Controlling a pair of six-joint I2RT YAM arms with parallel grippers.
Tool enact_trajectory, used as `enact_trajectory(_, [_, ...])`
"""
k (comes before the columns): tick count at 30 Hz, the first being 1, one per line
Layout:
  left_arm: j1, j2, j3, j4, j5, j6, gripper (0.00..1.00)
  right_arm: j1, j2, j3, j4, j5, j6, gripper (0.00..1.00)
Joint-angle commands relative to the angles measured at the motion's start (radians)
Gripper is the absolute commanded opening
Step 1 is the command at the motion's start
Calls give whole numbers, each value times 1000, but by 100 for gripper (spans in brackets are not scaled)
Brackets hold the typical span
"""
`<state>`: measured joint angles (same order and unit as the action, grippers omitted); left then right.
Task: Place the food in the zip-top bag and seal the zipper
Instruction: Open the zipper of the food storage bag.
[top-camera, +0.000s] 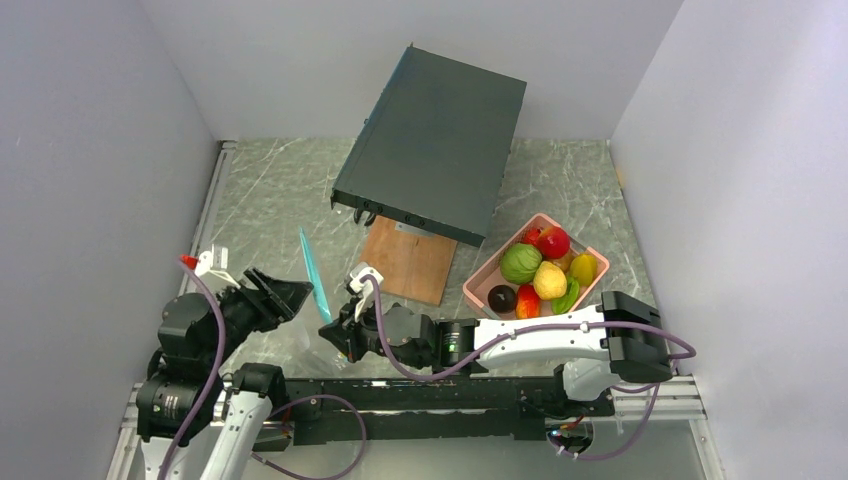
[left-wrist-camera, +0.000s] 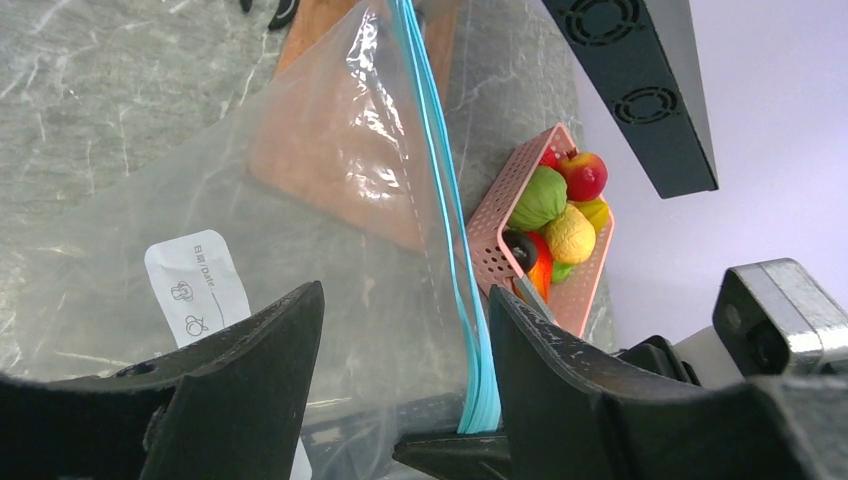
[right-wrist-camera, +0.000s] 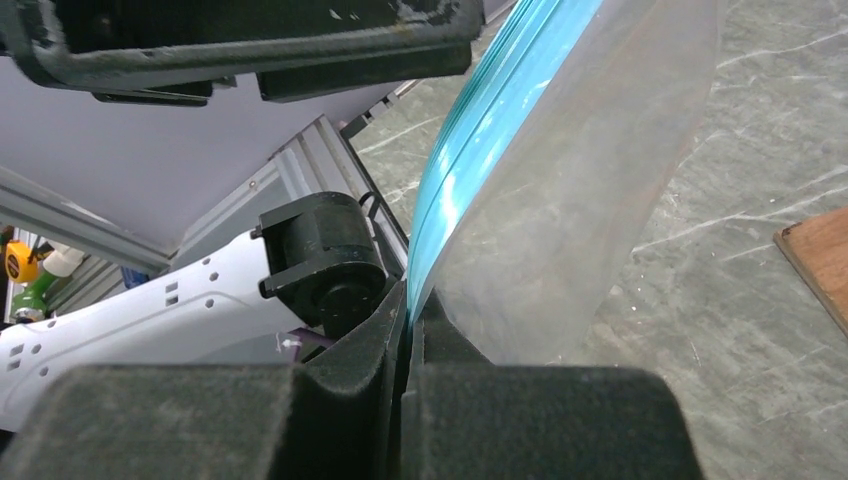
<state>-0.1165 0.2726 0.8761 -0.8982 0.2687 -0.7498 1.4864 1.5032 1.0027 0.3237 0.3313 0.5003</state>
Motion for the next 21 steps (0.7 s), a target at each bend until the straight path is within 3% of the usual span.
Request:
enact_trajectory(1, [3, 27, -23, 62, 56, -8, 64, -5, -46, -6, 58, -7, -6, 0])
enact_trajectory(5, [3, 13, -25, 57, 46, -9, 60, -5, -49, -6, 59, -5, -8, 0])
enact_trajectory(11, [3, 9, -18, 41, 36, 1, 67, -5, -44, -1, 56, -12, -6, 0])
enact_trajectory(21, [3, 6, -35, 49, 29, 1, 56, -3, -47, 0, 54, -18, -8, 0])
